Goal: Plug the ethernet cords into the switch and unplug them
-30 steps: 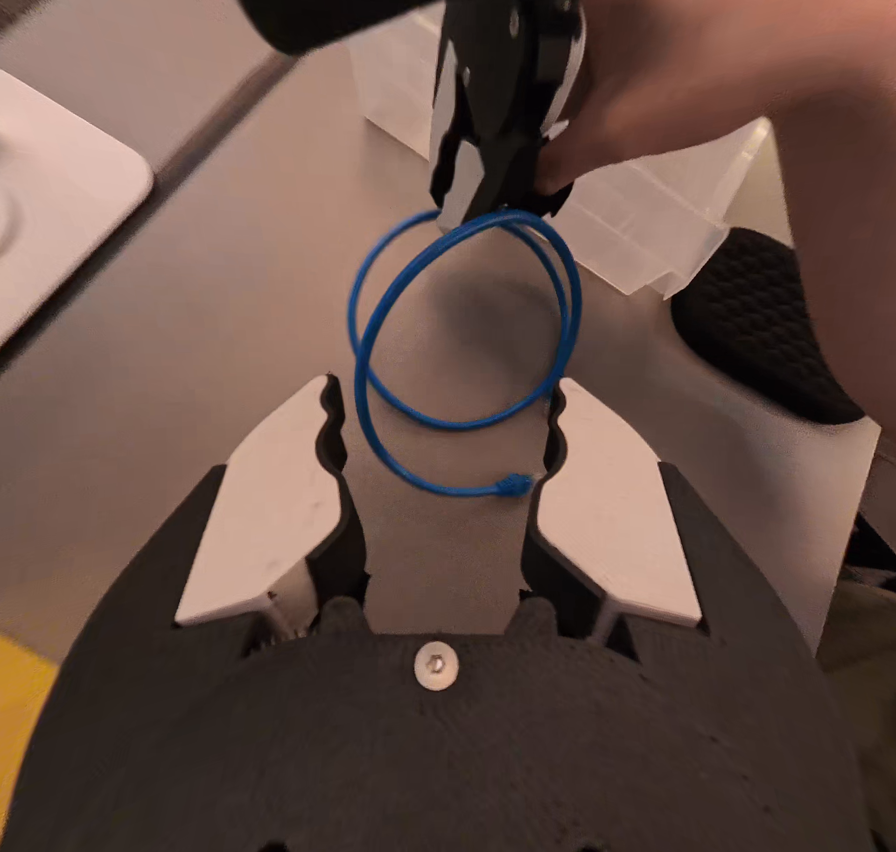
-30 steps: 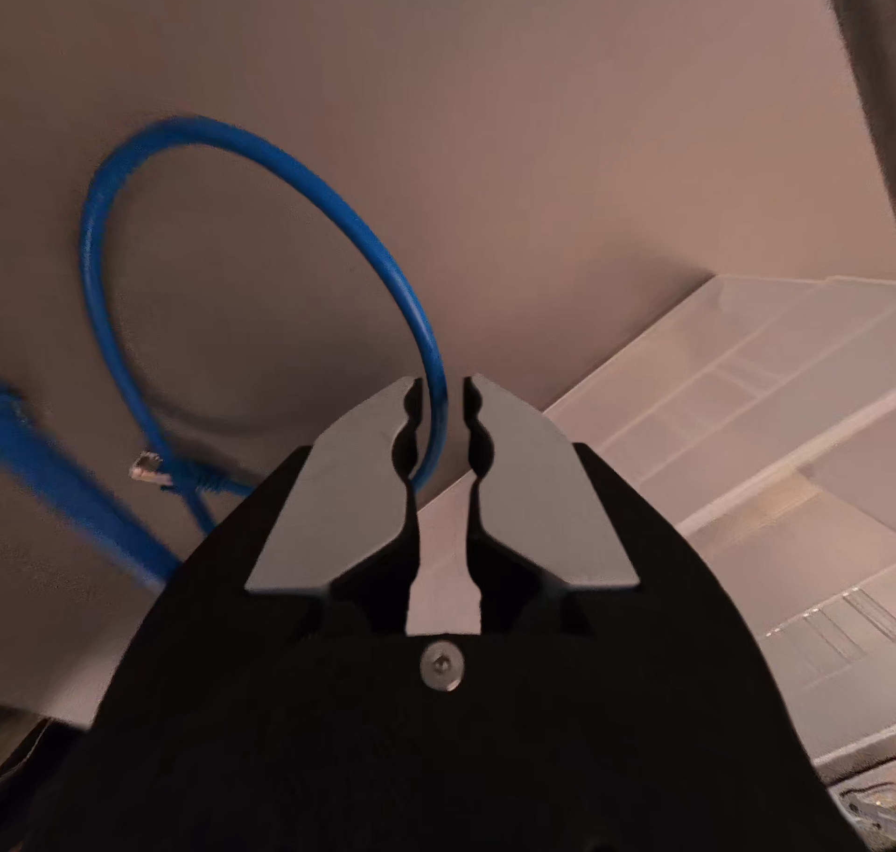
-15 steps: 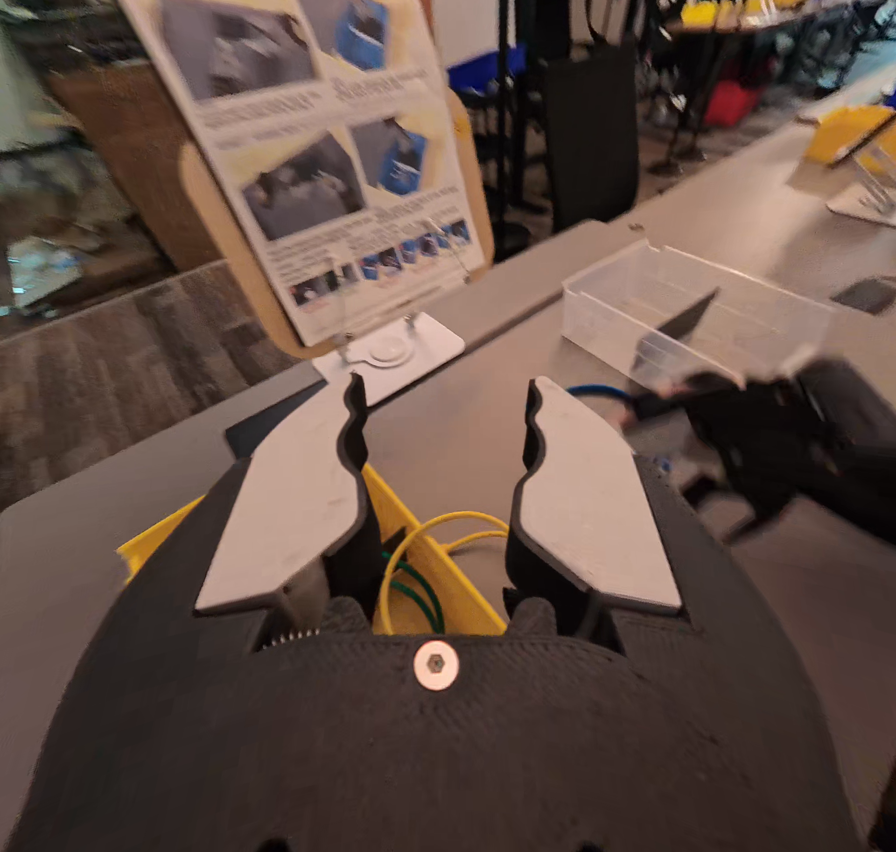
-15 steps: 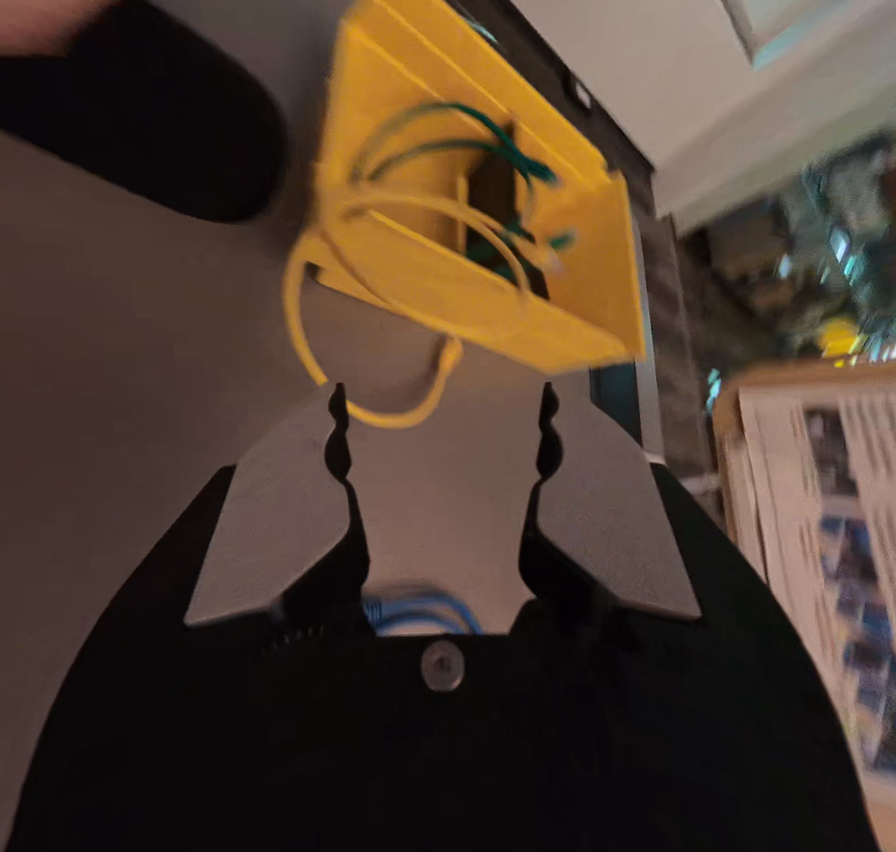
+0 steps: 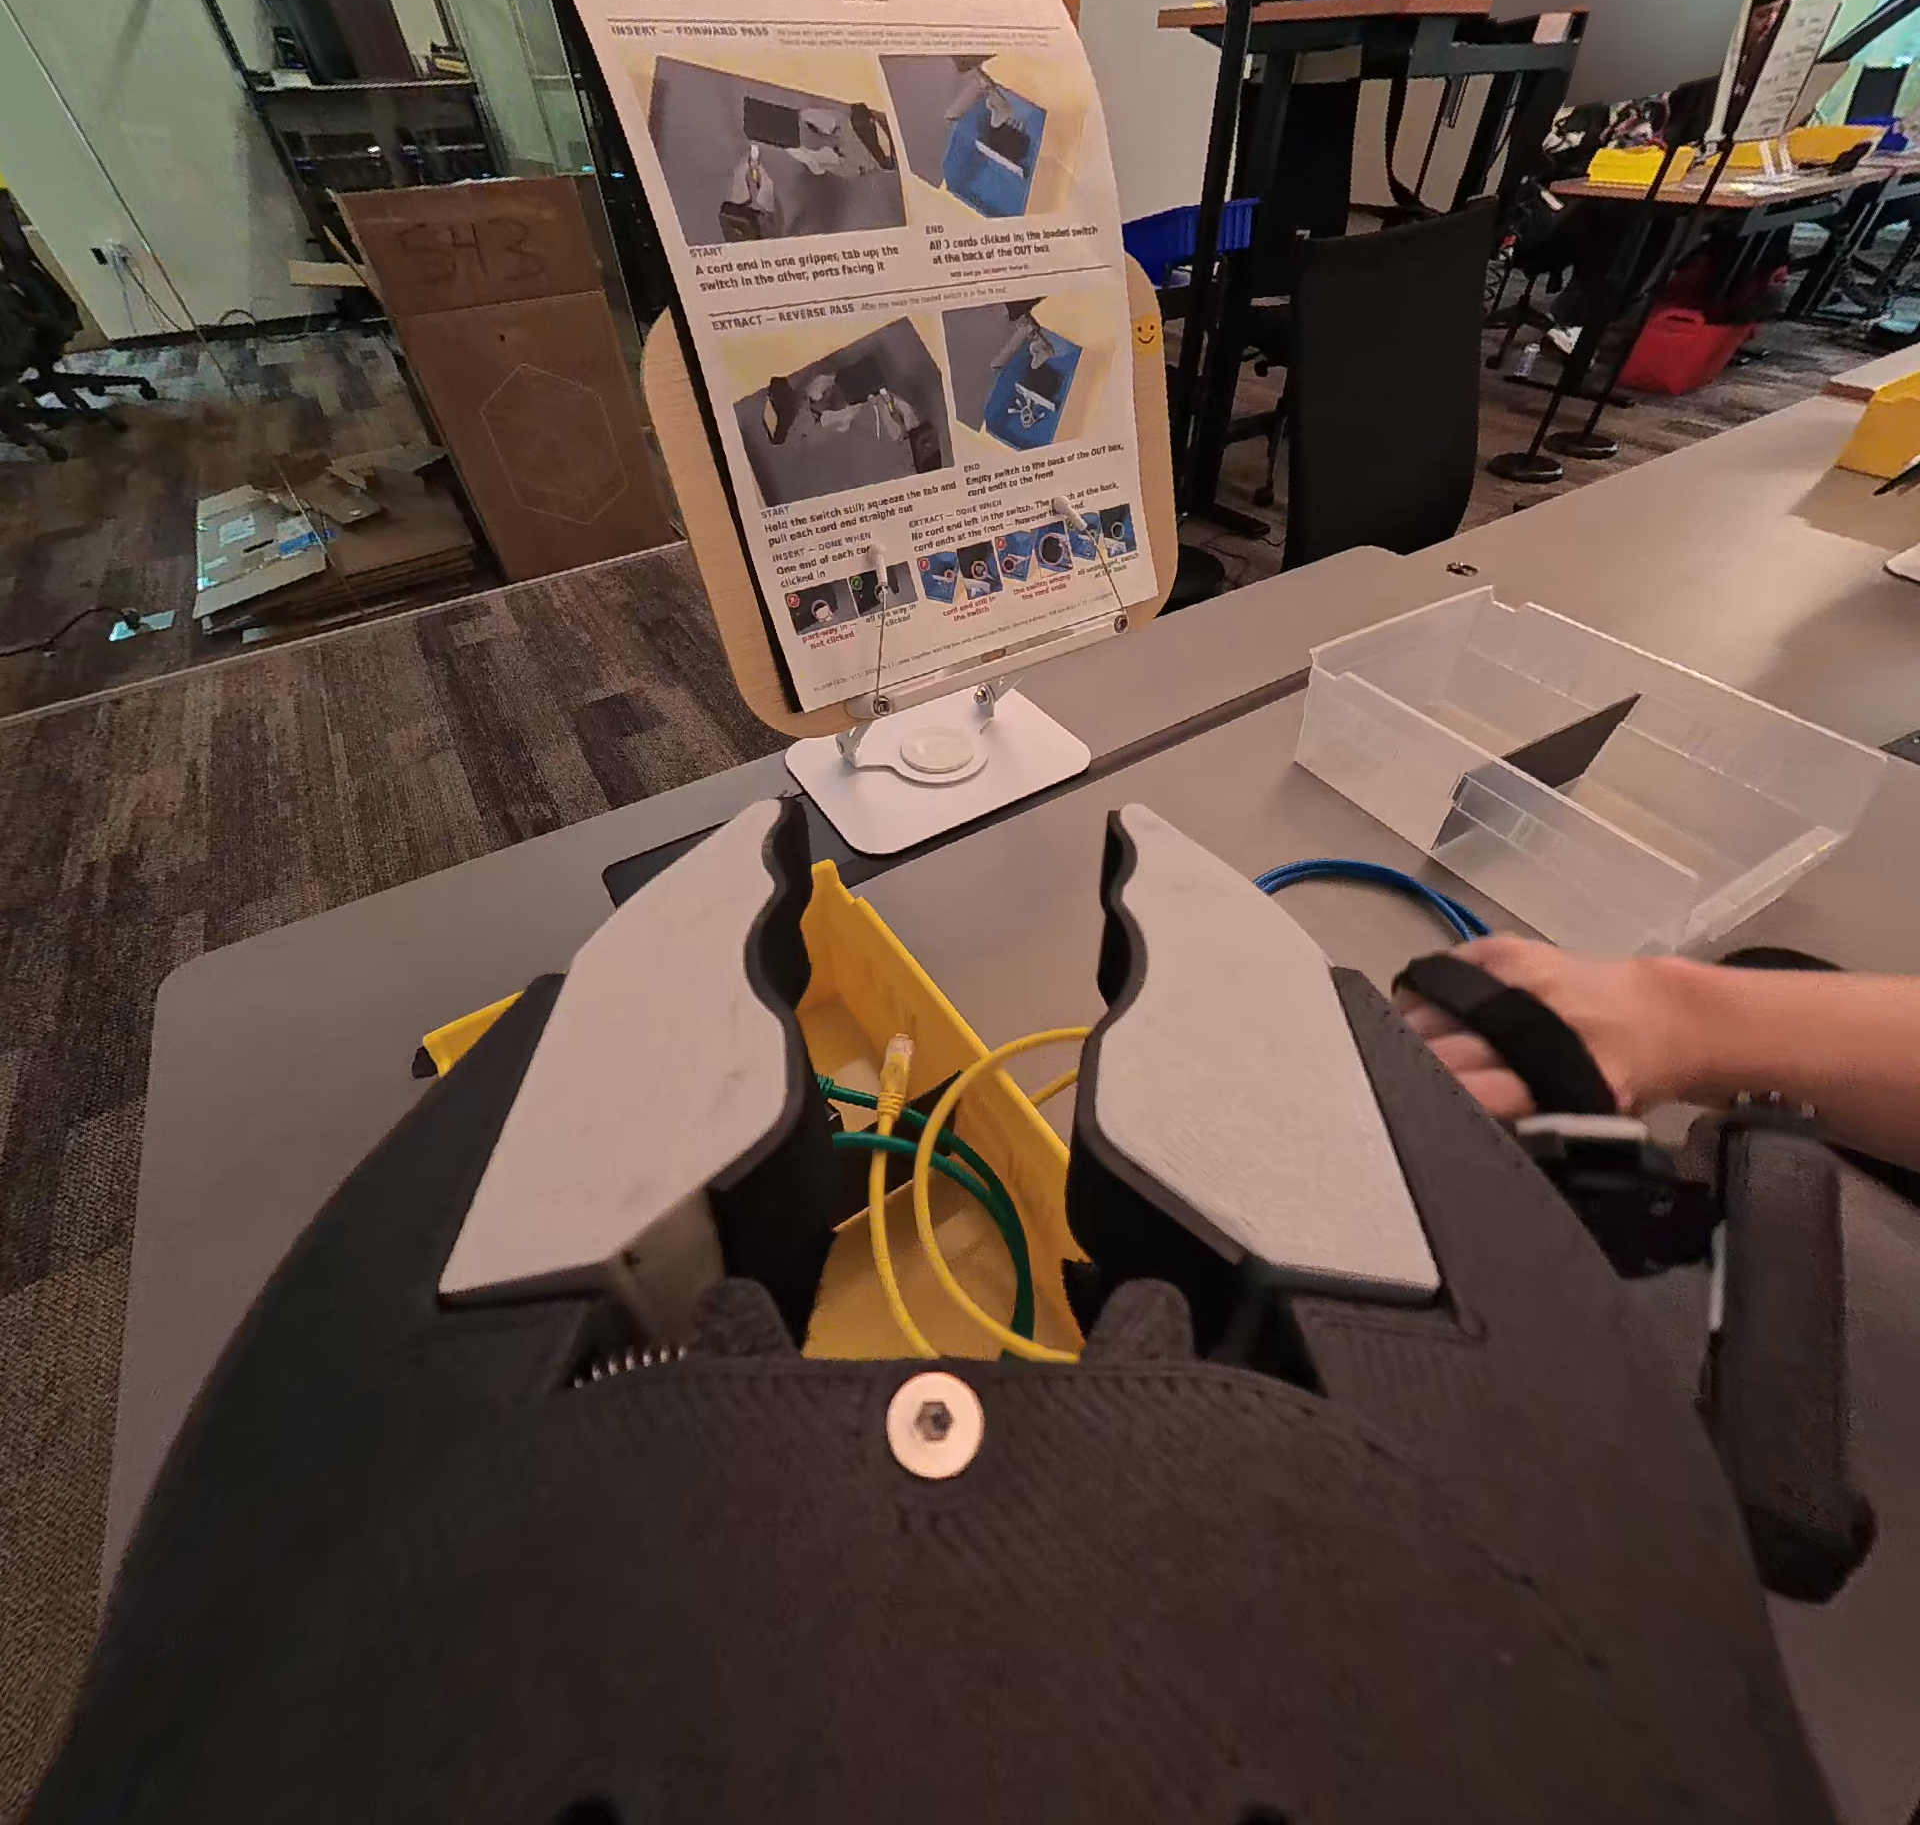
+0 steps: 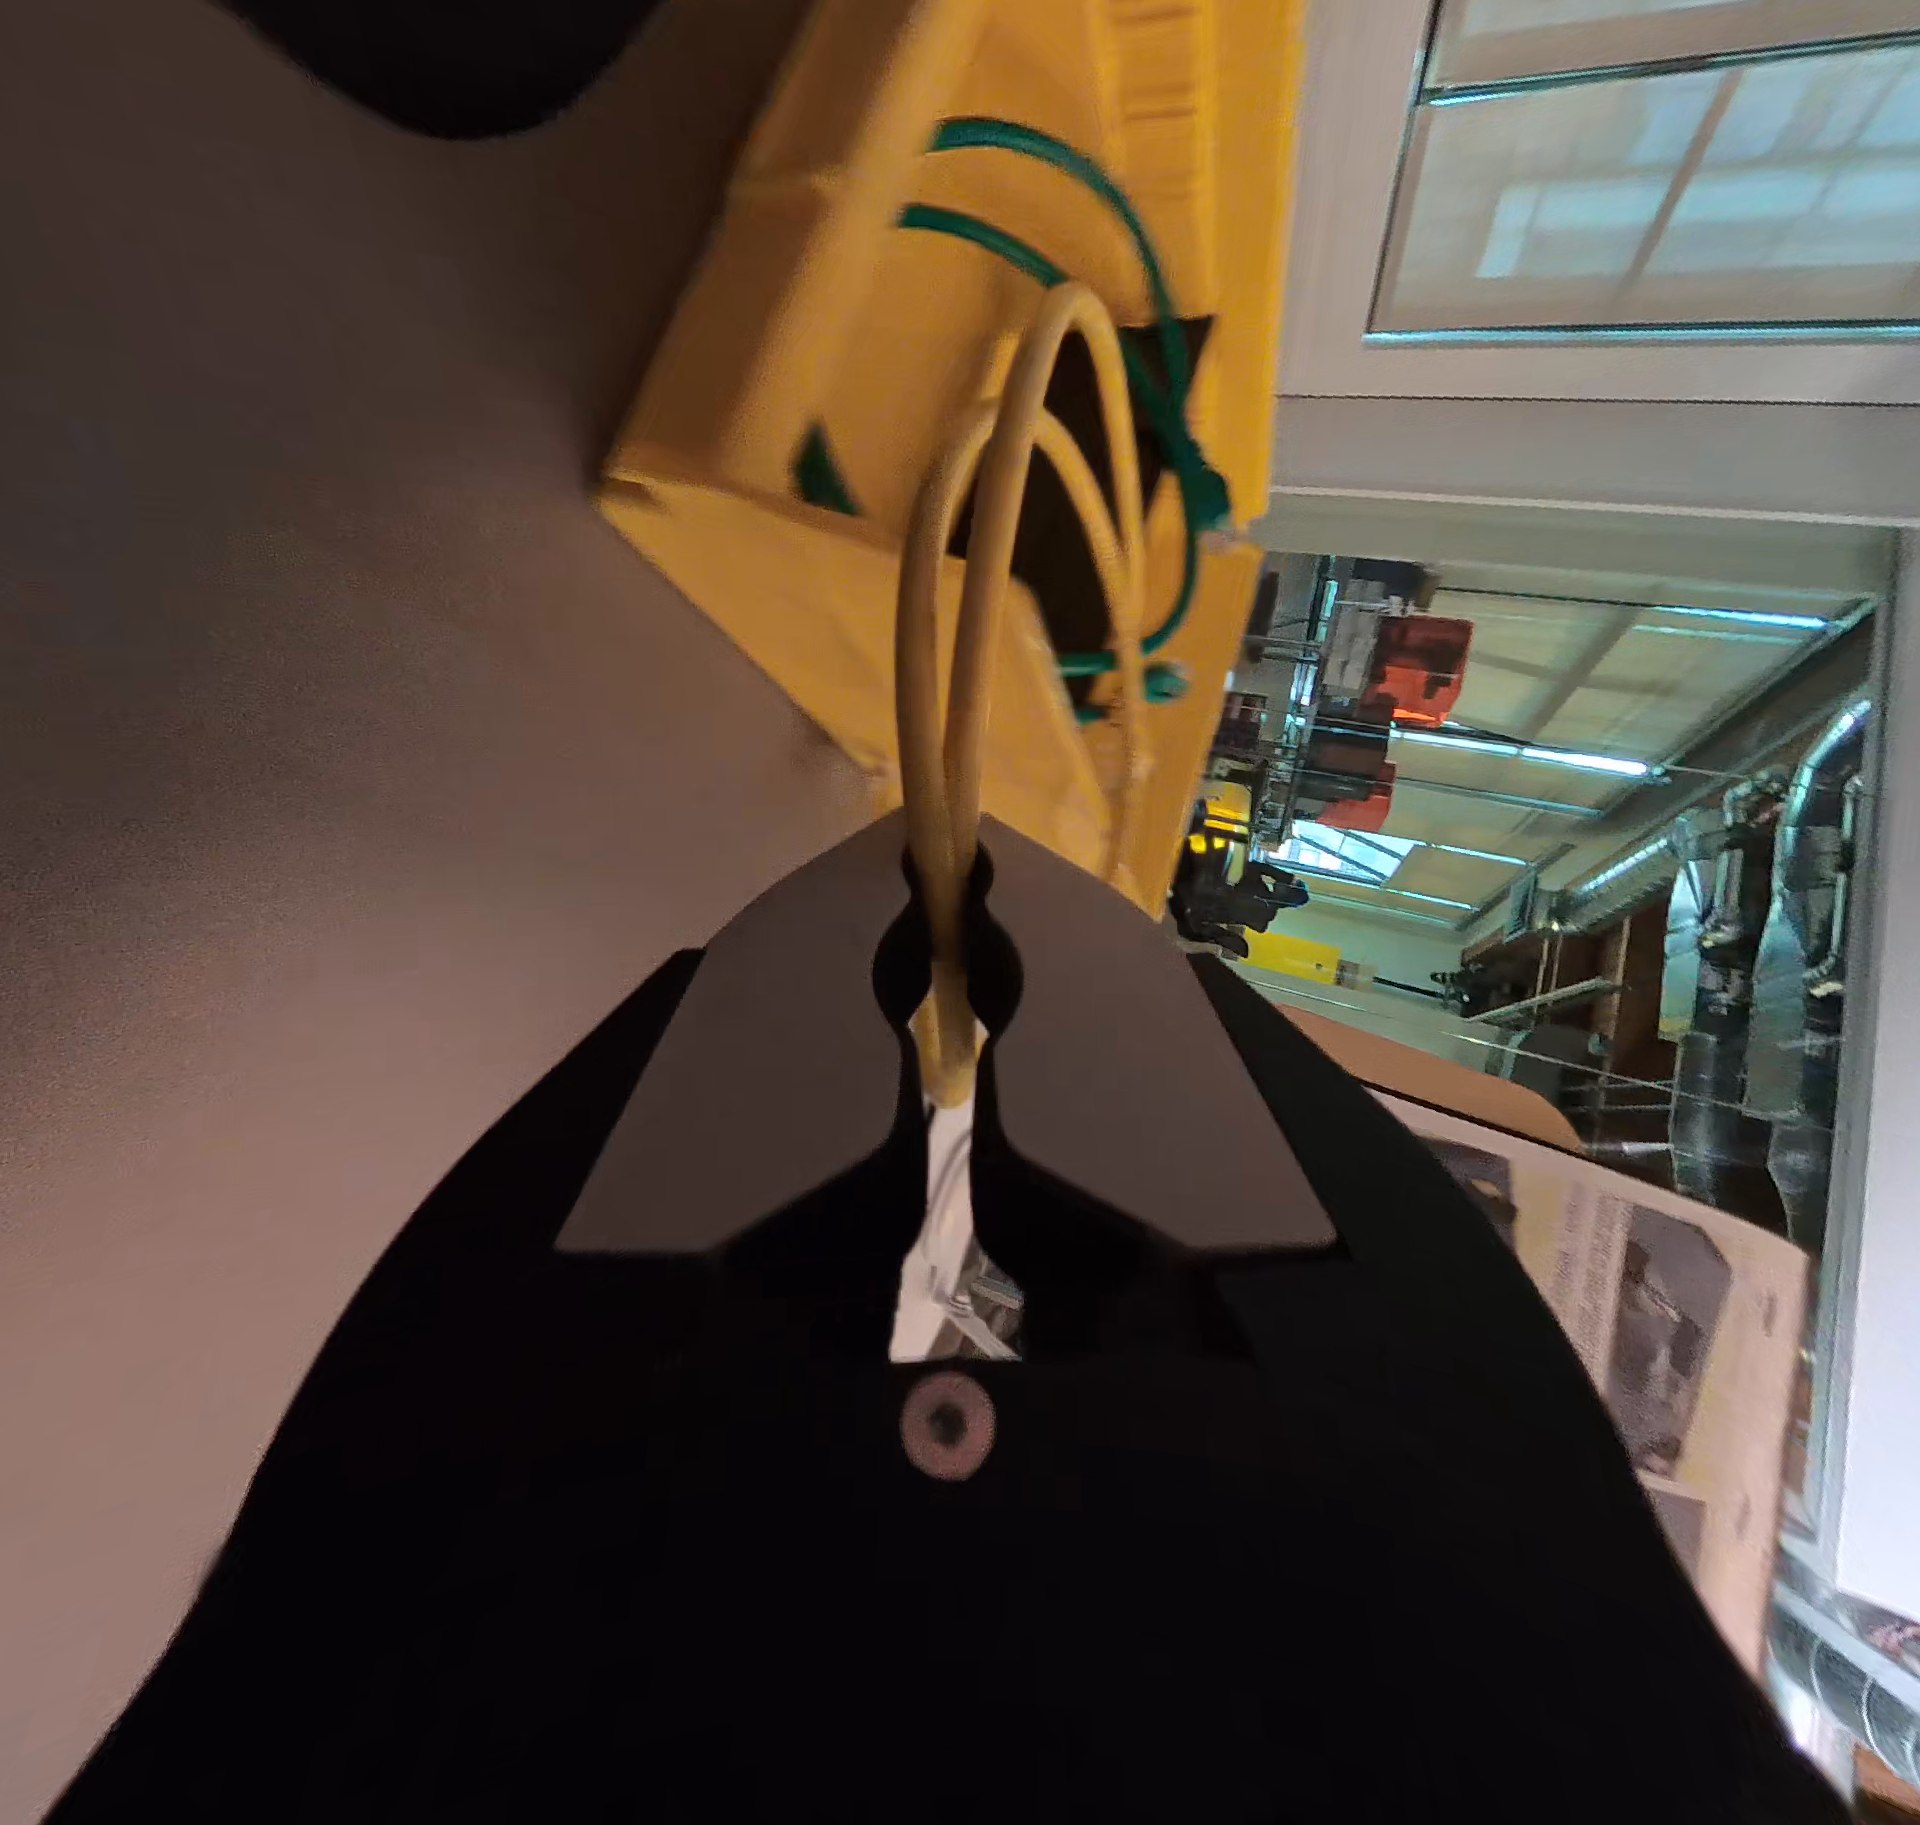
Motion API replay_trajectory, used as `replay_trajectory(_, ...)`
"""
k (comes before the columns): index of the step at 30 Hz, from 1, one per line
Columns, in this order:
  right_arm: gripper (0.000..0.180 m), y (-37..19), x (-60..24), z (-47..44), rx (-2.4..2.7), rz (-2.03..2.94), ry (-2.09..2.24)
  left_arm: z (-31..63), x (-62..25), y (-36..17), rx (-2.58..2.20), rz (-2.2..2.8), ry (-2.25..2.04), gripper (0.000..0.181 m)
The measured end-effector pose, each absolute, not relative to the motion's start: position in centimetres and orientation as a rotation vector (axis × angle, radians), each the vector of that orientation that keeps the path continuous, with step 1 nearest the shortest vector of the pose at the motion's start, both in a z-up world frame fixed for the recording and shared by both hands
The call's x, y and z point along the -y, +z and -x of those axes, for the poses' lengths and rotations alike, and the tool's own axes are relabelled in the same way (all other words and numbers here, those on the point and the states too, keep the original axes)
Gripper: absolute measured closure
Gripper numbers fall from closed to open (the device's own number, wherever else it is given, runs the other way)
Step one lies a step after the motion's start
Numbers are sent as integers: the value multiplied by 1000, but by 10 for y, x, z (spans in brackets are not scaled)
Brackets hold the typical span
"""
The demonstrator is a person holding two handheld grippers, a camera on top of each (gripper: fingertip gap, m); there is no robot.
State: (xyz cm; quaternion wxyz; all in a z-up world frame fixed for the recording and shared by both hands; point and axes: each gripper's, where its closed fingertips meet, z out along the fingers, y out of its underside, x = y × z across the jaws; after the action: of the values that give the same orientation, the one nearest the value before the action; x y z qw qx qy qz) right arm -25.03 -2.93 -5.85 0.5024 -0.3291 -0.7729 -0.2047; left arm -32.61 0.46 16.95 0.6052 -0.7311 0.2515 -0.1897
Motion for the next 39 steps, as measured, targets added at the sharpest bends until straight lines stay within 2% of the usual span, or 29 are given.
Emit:
replay_trajectory(9, 180, 100, -7, 242, 1650, 1061, -234, 340, 1, 172, -557, 1687, -449, 128)
replay_trajectory(13, 180, 133, -10, 226, 1583, 1393, 138, 353, 1, 172, -520, 1692, -447, 128)
replay_trajectory(16, 180, 151, 7, 215, 1467, 1600, 664, 361, 3, 173, -494, 1686, -463, 128)
replay_trajectory(21, 179, 156, -5, 203, 1218, 1544, 971, 370, -1, 165, -487, 1721, -456, 128)
replay_trajectory(24, 179, 140, -15, 201, 1143, 1551, 1039, 363, -1, 151, -579, 1757, -499, 128)
replay_trajectory(30, 179, 114, -23, 196, 1204, 1518, 1005, 354, -23, 74, -954, 1919, -378, 127)
replay_trajectory(34, 179, 110, -28, 190, 1186, 1506, 1022, 324, -24, 16, -1281, 1995, -460, 127)
replay_trajectory(39, 179, 109, -32, 186, 1161, 1466, 1069, 288, -45, 9, -1339, 1909, -562, 128)
